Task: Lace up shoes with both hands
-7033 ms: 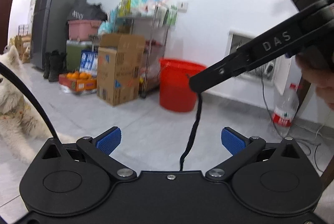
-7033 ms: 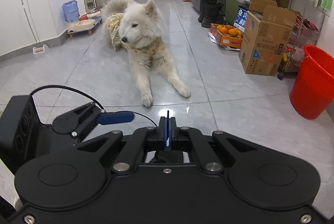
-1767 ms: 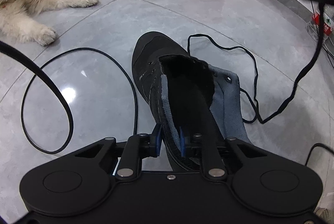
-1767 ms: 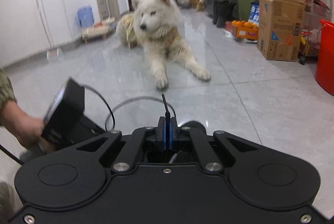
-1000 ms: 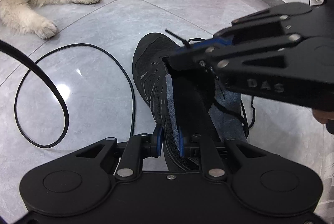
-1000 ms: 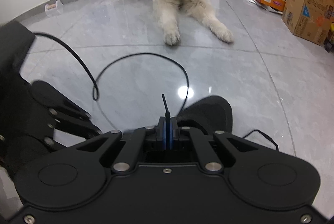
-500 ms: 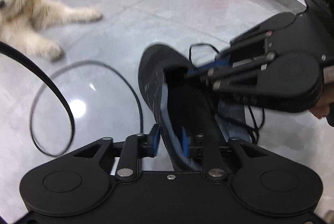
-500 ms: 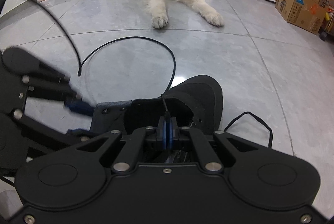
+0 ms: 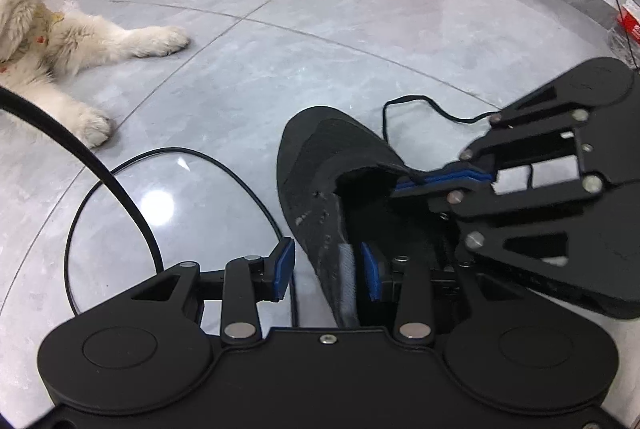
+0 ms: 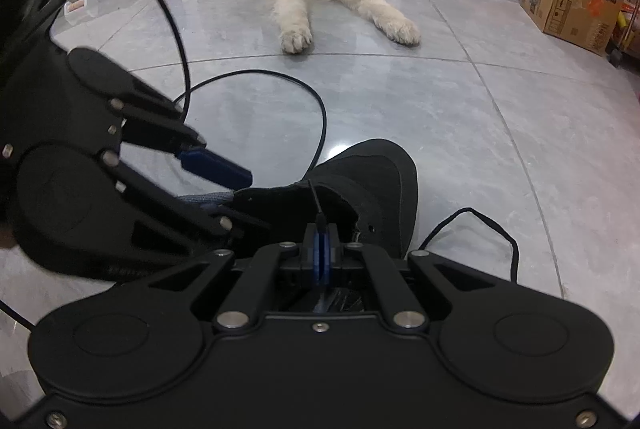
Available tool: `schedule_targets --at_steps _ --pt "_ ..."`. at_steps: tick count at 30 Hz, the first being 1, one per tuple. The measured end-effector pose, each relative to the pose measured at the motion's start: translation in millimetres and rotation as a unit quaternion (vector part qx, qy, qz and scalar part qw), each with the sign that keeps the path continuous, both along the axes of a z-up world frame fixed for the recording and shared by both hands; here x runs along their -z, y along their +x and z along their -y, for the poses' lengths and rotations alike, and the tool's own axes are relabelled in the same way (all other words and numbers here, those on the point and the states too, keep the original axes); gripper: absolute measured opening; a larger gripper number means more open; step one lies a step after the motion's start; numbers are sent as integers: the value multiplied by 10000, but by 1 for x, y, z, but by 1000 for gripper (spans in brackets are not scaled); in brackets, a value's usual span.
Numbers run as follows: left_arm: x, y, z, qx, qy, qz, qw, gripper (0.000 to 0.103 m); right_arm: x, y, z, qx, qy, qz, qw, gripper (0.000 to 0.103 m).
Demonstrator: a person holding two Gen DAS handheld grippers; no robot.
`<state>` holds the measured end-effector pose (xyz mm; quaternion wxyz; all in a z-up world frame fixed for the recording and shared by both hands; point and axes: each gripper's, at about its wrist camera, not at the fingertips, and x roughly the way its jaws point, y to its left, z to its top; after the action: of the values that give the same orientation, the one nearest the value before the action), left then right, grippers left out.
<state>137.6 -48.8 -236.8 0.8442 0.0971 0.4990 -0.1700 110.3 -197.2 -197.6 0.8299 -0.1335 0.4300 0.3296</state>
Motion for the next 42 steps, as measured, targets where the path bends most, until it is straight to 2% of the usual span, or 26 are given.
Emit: schedule_targets --at_steps 4,8,11,17,19,22,26,33,37,42 --pt "3 12 -3 120 -16 -184 9998 37 2 1 -4 -84 -38 -15 10000 3" --pt "6 26 -7 162 -254 -416 9987 37 5 1 -9 -171 -107 0 9998 3" --pt "8 30 -9 232 -304 -412 9984 37 6 2 -11 -225 -151 4 9996 3" --pt "12 35 -15 215 -550 -538 9968 26 6 3 -13 -269 -261 1 9993 3" --pt "12 37 -17 162 -619 -556 9964 19 6 4 -14 -300 -278 4 9992 3" --pt "15 40 -26 -31 -952 -642 9934 15 7 5 -15 -340 -283 -2 9990 3" --pt "25 47 -55 -550 -1906 -1003 9750 15 9 7 -18 -410 -328 1 9986 3" --pt "37 52 -75 -914 -2694 -1248 9505 15 14 11 -25 -627 -488 -21 9968 3" --pt "41 53 -82 -966 -2869 -1276 9445 15 19 18 -34 -771 -750 -196 9940 2" --pt "47 53 -87 -927 -3027 -1248 9403 15 24 26 -39 -710 -778 -462 9934 2"
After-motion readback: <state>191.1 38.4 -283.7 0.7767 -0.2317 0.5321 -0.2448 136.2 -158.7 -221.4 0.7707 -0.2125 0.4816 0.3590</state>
